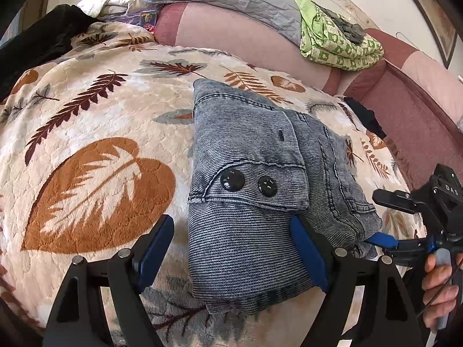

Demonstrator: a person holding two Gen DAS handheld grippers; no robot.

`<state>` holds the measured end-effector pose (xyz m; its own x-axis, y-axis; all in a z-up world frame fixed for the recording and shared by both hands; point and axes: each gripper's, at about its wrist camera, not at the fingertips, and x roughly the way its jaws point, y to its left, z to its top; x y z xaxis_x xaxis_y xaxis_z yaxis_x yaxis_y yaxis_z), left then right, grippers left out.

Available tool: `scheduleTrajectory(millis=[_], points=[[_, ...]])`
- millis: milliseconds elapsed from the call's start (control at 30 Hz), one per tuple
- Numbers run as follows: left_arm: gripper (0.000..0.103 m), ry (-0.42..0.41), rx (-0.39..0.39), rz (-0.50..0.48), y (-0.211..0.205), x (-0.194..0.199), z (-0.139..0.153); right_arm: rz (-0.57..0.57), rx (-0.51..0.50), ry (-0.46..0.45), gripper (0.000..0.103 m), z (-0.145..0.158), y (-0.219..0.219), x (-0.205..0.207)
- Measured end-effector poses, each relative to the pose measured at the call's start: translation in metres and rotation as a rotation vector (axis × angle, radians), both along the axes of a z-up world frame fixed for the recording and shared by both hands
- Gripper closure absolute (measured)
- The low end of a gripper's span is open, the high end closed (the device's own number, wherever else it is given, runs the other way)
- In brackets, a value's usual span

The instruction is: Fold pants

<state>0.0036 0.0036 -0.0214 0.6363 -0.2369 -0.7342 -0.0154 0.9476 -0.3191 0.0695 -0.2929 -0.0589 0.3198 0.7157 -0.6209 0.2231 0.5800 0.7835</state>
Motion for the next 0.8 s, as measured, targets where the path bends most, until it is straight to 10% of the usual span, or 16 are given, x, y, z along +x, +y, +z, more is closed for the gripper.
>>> scheduleTrajectory(millis=[67,400,667,800], points=[[0.02,-0.002,-0.003,-0.003,0.001,0.0,0.0,0.024,-0.056,-0.015,0.095,0.005,0.005,0.002],[0.02,-0.08,0.034,0.009,0.002,-0.01,0.014,0.104,-0.247,-0.28,0.097,0.09,0.031,-0.025],[0.02,-0.118,0.005,0.088,0.021,-0.01,0.042,0.124,-0.348,-0.17,0.097,0.015,0.015,-0.037],[0.02,-0.032,0.176,-0.01,-0.008,-0.001,0.023,0.128,-0.38,-0.21,0.097,0.018,0.02,-0.035]])
